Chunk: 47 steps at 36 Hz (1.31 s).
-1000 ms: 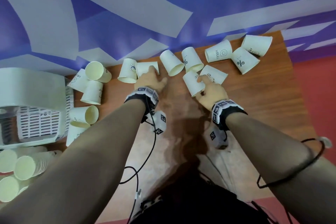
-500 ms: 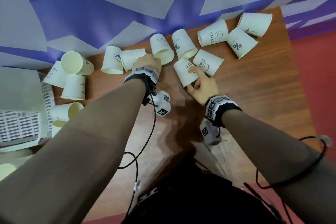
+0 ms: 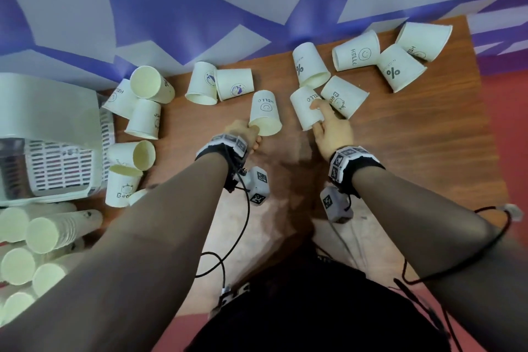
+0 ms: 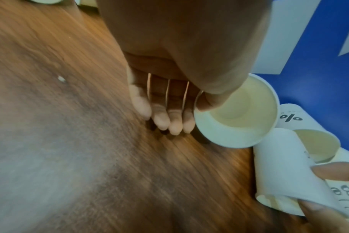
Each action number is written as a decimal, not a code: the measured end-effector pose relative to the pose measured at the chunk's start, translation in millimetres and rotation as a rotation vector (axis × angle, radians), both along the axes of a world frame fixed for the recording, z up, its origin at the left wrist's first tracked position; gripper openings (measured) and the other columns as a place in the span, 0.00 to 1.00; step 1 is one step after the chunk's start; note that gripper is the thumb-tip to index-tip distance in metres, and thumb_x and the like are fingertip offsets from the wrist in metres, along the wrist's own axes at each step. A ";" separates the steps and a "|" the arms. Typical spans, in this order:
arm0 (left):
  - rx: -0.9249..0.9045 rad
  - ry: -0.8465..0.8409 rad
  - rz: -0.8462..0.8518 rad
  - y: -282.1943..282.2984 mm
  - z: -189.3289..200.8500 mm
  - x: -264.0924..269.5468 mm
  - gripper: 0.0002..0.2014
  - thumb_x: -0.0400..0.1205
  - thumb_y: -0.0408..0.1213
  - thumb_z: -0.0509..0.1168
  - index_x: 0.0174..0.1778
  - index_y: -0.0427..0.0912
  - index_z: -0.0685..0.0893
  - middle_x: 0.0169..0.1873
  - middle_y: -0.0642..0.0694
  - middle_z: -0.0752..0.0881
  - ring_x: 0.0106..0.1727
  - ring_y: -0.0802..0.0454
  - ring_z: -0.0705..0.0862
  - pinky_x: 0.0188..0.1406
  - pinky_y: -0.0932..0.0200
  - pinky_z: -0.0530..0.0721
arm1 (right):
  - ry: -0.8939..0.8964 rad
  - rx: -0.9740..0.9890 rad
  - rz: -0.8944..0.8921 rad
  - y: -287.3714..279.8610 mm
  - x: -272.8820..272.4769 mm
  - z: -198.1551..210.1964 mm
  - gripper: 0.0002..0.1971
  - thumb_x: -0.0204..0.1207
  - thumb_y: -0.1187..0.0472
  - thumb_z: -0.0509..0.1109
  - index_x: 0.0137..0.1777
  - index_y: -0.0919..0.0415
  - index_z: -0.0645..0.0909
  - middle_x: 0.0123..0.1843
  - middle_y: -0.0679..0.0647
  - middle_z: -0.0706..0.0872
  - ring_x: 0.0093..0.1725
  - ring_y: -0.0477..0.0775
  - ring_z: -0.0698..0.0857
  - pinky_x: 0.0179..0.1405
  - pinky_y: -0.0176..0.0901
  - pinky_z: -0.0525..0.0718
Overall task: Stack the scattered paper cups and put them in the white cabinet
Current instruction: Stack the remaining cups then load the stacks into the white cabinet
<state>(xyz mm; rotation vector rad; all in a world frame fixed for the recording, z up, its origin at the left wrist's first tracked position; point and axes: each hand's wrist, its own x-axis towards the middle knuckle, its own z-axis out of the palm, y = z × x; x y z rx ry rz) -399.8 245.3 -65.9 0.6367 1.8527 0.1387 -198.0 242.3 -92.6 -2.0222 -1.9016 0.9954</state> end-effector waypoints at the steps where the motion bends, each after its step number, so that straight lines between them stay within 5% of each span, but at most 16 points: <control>1: 0.008 0.009 -0.027 -2.1 6.1 -1.2 0.12 0.86 0.31 0.53 0.47 0.33 0.82 0.26 0.45 0.80 0.12 0.57 0.72 0.10 0.70 0.67 | -0.029 -0.001 0.012 -0.7 0.6 4.7 0.19 0.80 0.63 0.59 0.69 0.47 0.71 0.39 0.60 0.80 0.38 0.64 0.80 0.34 0.50 0.79; 7: 0.084 0.074 -0.133 -23.9 47.6 -6.4 0.11 0.85 0.30 0.54 0.46 0.33 0.82 0.27 0.43 0.83 0.11 0.60 0.76 0.09 0.69 0.70 | -0.178 0.027 0.009 -7.5 3.1 32.2 0.11 0.83 0.50 0.60 0.61 0.52 0.77 0.51 0.61 0.86 0.49 0.68 0.85 0.44 0.53 0.80; 11: 0.112 0.173 -0.257 -50.8 59.8 -18.2 0.16 0.80 0.37 0.58 0.47 0.30 0.87 0.40 0.35 0.91 0.39 0.39 0.90 0.40 0.44 0.90 | -0.252 0.002 0.094 -22.6 -0.1 51.5 0.12 0.82 0.48 0.61 0.55 0.53 0.81 0.47 0.59 0.87 0.50 0.66 0.85 0.43 0.49 0.79; 14: 0.121 0.221 -0.310 -76.8 69.5 -28.6 0.15 0.80 0.38 0.59 0.48 0.31 0.87 0.41 0.34 0.91 0.44 0.36 0.91 0.45 0.41 0.90 | -0.251 -0.012 0.148 -37.1 -8.6 63.2 0.10 0.81 0.48 0.64 0.51 0.52 0.83 0.46 0.58 0.87 0.50 0.65 0.85 0.46 0.49 0.82; 19: 0.132 0.293 -0.307 -123.7 84.3 -54.3 0.14 0.77 0.39 0.60 0.39 0.35 0.89 0.36 0.36 0.91 0.41 0.38 0.91 0.40 0.46 0.90 | -0.194 -0.029 0.232 -59.4 -37.8 74.9 0.08 0.79 0.50 0.66 0.48 0.52 0.83 0.48 0.58 0.88 0.50 0.64 0.85 0.49 0.50 0.85; 26: 0.179 0.366 -0.132 -181.9 98.6 -114.4 0.19 0.82 0.37 0.56 0.30 0.34 0.84 0.35 0.35 0.91 0.29 0.40 0.87 0.28 0.60 0.82 | -0.136 -0.027 0.361 -87.6 -103.1 95.2 0.08 0.79 0.52 0.65 0.46 0.53 0.83 0.44 0.55 0.86 0.43 0.59 0.82 0.39 0.44 0.77; 31: 0.218 0.334 -0.051 -213.5 110.1 -159.4 0.17 0.86 0.37 0.54 0.47 0.30 0.85 0.41 0.33 0.90 0.41 0.38 0.89 0.44 0.48 0.88 | -0.123 -0.009 0.453 -103.2 -157.8 118.4 0.08 0.79 0.53 0.65 0.48 0.54 0.85 0.45 0.55 0.86 0.42 0.59 0.82 0.37 0.43 0.77; 36: 0.276 0.322 0.079 -236.4 111.8 -217.7 0.16 0.88 0.36 0.56 0.38 0.35 0.82 0.23 0.44 0.85 0.22 0.52 0.81 0.27 0.63 0.79 | -0.059 0.014 0.443 -122.2 -224.8 141.8 0.06 0.76 0.55 0.65 0.39 0.54 0.80 0.41 0.55 0.86 0.40 0.60 0.84 0.33 0.42 0.77; 41: 0.339 0.322 0.079 -258.7 114.5 -293.6 0.17 0.87 0.38 0.59 0.58 0.28 0.85 0.52 0.30 0.88 0.40 0.45 0.80 0.32 0.63 0.75 | 0.001 0.076 0.375 -151.6 -298.1 154.3 0.12 0.76 0.59 0.64 0.40 0.68 0.83 0.38 0.63 0.87 0.36 0.62 0.80 0.34 0.48 0.80; 44: 0.375 0.302 0.064 -272.5 120.3 -337.4 0.15 0.88 0.39 0.57 0.49 0.32 0.86 0.37 0.37 0.87 0.33 0.45 0.79 0.31 0.63 0.75 | -0.009 0.106 0.349 -168.3 -338.7 160.9 0.12 0.76 0.58 0.65 0.36 0.67 0.78 0.39 0.67 0.86 0.33 0.60 0.76 0.30 0.44 0.71; 47: 0.412 0.281 0.095 -290.4 132.9 -377.6 0.16 0.88 0.37 0.56 0.34 0.39 0.78 0.26 0.47 0.79 0.25 0.52 0.77 0.26 0.64 0.75 | -0.004 0.123 0.337 -183.8 -380.9 169.8 0.11 0.76 0.56 0.66 0.37 0.63 0.80 0.39 0.63 0.86 0.38 0.65 0.82 0.33 0.46 0.77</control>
